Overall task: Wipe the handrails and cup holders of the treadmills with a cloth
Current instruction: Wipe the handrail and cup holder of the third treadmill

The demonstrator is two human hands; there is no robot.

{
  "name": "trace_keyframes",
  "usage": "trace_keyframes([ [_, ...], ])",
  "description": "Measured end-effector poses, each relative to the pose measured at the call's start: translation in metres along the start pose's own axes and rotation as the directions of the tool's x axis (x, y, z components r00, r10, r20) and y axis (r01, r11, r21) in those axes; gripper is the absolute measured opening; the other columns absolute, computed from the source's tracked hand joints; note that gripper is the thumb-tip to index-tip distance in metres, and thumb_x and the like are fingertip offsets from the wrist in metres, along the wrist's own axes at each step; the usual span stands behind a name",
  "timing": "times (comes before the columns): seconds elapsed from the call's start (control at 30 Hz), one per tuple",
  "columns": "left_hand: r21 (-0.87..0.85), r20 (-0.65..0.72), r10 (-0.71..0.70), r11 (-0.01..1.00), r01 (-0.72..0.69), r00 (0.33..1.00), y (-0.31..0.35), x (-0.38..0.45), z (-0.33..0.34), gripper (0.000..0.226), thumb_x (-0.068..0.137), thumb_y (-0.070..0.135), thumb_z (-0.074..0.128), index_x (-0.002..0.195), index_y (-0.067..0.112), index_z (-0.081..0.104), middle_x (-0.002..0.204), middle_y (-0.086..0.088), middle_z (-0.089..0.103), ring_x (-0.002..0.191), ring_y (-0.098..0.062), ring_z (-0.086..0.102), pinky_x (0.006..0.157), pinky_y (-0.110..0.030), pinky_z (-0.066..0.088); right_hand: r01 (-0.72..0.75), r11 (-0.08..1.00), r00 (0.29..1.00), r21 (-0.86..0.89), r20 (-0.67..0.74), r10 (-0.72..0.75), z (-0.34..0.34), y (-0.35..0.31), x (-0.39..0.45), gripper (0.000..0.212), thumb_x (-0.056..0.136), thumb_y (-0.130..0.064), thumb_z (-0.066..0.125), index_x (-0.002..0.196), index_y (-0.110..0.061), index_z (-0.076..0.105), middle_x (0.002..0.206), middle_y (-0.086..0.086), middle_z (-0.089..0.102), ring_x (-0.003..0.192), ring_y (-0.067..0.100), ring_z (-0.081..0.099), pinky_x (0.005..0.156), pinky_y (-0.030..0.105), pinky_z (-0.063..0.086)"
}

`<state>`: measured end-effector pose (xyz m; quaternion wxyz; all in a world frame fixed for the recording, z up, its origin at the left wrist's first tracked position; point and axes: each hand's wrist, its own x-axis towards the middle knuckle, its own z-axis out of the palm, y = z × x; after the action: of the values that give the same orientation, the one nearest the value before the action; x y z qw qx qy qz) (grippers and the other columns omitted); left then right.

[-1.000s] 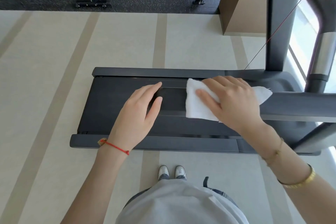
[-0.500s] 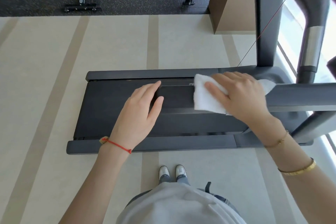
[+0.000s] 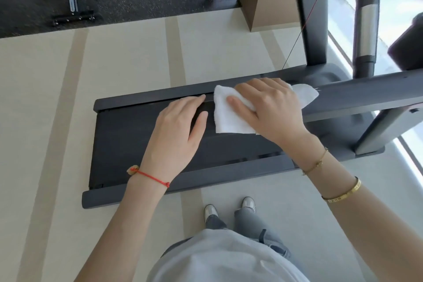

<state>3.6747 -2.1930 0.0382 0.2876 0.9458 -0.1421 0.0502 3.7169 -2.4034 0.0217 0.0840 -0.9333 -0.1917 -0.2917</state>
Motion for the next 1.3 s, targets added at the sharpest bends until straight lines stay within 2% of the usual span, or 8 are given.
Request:
trace_keyframes([
  [0.23, 0.060, 0.007, 0.081, 0.995, -0.081, 0.997, 0.026, 0.021, 0.016, 0.033, 0.101, 0.020, 0.050, 0.131, 0.010, 0.060, 0.124, -0.001, 0.065, 0.117, -0.020, 0.058, 0.109, -0.036, 0.036, -0.079, 0.996, 0.997, -0.043, -0.029, 0.078, -0.010, 0.053, -0.014, 0.041, 0.101, -0.040, 0.044, 0.075, -0.015, 0.065, 0.063, 0.002, 0.057, 0.064, 0.027, 0.055, 0.066, 0.038, 0.043],
  [0.43, 0.091, -0.011, 0.041, 0.995, -0.040, 0.999, 0.051, 0.043, 0.036, 0.033, 0.101, 0.022, 0.049, 0.131, 0.013, 0.060, 0.125, 0.002, 0.065, 0.118, -0.017, 0.058, 0.116, -0.040, 0.029, -0.169, 0.984, 0.985, -0.058, 0.025, 0.171, -0.021, 0.093, -0.018, 0.046, 0.099, -0.040, 0.042, 0.066, -0.014, 0.061, 0.056, 0.002, 0.052, 0.058, 0.027, 0.050, 0.064, 0.036, 0.040],
  [0.7, 0.121, -0.101, -0.077, 0.989, 0.089, 0.992, 0.070, 0.054, 0.050, 0.029, 0.100, 0.021, 0.050, 0.125, 0.015, 0.064, 0.120, 0.002, 0.068, 0.110, -0.019, 0.063, 0.107, -0.042, 0.036, 0.051, 0.992, 0.966, 0.116, 0.247, -0.078, -0.024, 0.089, -0.005, 0.045, 0.100, -0.048, 0.037, 0.086, -0.016, 0.066, 0.067, 0.001, 0.058, 0.065, 0.027, 0.055, 0.065, 0.038, 0.044],
  [0.8, 0.104, -0.105, -0.084, 0.990, 0.095, 0.991, 0.079, 0.055, 0.056, 0.030, 0.100, 0.023, 0.048, 0.124, 0.015, 0.065, 0.116, 0.003, 0.069, 0.106, -0.017, 0.064, 0.104, -0.042, 0.038, -0.028, 0.999, 0.952, 0.043, 0.306, 0.013, -0.036, 0.126, -0.011, 0.050, 0.097, -0.052, 0.032, 0.077, -0.017, 0.060, 0.063, 0.000, 0.055, 0.064, 0.026, 0.053, 0.054, 0.032, 0.031],
  [0.93, 0.135, -0.133, -0.095, 0.984, 0.113, 0.987, 0.082, 0.053, 0.061, 0.030, 0.101, 0.025, 0.047, 0.121, 0.016, 0.067, 0.111, 0.005, 0.070, 0.100, -0.016, 0.065, 0.101, -0.038, 0.039, -0.083, 0.996, 0.944, 0.034, 0.323, 0.067, -0.037, 0.128, -0.008, 0.044, 0.095, -0.044, 0.034, 0.063, -0.016, 0.045, 0.054, 0.001, 0.047, 0.054, 0.027, 0.043, 0.053, 0.029, 0.021],
  [1.03, 0.147, -0.160, -0.097, 0.982, 0.121, 0.982, 0.082, 0.054, 0.062, 0.030, 0.100, 0.026, 0.046, 0.118, 0.017, 0.068, 0.109, 0.007, 0.070, 0.097, -0.015, 0.065, 0.098, -0.039, 0.040, -0.021, 0.998, 0.931, 0.061, 0.365, -0.002, -0.031, 0.106, -0.001, 0.041, 0.098, -0.044, 0.033, 0.067, -0.019, 0.041, 0.056, -0.001, 0.045, 0.056, 0.023, 0.038, 0.057, 0.030, 0.023],
  [1.17, 0.160, -0.179, -0.098, 0.979, 0.127, 0.979, 0.082, 0.055, 0.065, 0.029, 0.100, 0.027, 0.046, 0.116, 0.019, 0.068, 0.108, 0.010, 0.071, 0.095, -0.013, 0.065, 0.098, -0.035, 0.037, 0.020, 0.996, 0.914, 0.086, 0.402, -0.053, -0.036, 0.120, -0.003, 0.046, 0.098, -0.052, 0.032, 0.076, -0.018, 0.055, 0.063, -0.002, 0.051, 0.061, 0.024, 0.047, 0.057, 0.029, 0.026],
  [1.3, 0.139, -0.196, -0.119, 0.979, 0.148, 0.973, 0.083, 0.055, 0.067, 0.029, 0.100, 0.028, 0.046, 0.116, 0.020, 0.068, 0.105, 0.011, 0.070, 0.093, -0.012, 0.064, 0.098, -0.035, 0.036, -0.122, 0.990, 0.878, 0.076, 0.474, 0.072, -0.042, 0.150, -0.002, 0.046, 0.092, -0.055, 0.037, 0.068, -0.018, 0.051, 0.053, -0.004, 0.041, 0.059, 0.030, 0.042, 0.054, 0.030, 0.030],
])
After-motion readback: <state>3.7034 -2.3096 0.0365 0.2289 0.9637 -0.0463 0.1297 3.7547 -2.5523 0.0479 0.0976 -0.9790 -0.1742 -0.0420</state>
